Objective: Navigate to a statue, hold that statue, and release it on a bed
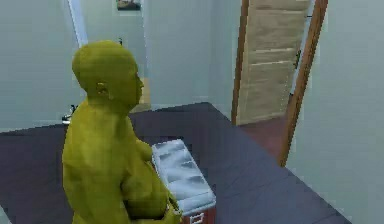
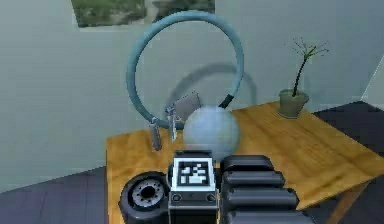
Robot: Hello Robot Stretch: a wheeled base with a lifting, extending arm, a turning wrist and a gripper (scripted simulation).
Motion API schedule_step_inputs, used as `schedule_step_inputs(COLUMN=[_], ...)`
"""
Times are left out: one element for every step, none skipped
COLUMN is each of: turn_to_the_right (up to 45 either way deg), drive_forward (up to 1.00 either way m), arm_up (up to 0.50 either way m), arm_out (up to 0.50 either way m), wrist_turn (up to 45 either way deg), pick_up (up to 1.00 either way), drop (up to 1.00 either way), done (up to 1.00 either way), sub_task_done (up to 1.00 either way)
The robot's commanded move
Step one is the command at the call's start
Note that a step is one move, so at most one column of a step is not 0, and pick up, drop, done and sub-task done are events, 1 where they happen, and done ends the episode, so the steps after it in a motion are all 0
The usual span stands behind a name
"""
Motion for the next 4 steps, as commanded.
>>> schedule_step_inputs(turn_to_the_right=[-42.0, 0.0, 18.0, 0.0], drive_forward=[0.0, 0.8, 0.0, 0.45], arm_up=[0.0, 0.0, 0.0, 0.0], arm_out=[0.0, 0.0, 0.0, 0.0], wrist_turn=[0.0, 0.0, 0.0, 0.0], pick_up=[0.0, 0.0, 0.0, 0.0], drop=[0.0, 0.0, 0.0, 0.0], done=[0.0, 0.0, 0.0, 0.0], sub_task_done=[0.0, 0.0, 0.0, 0.0])
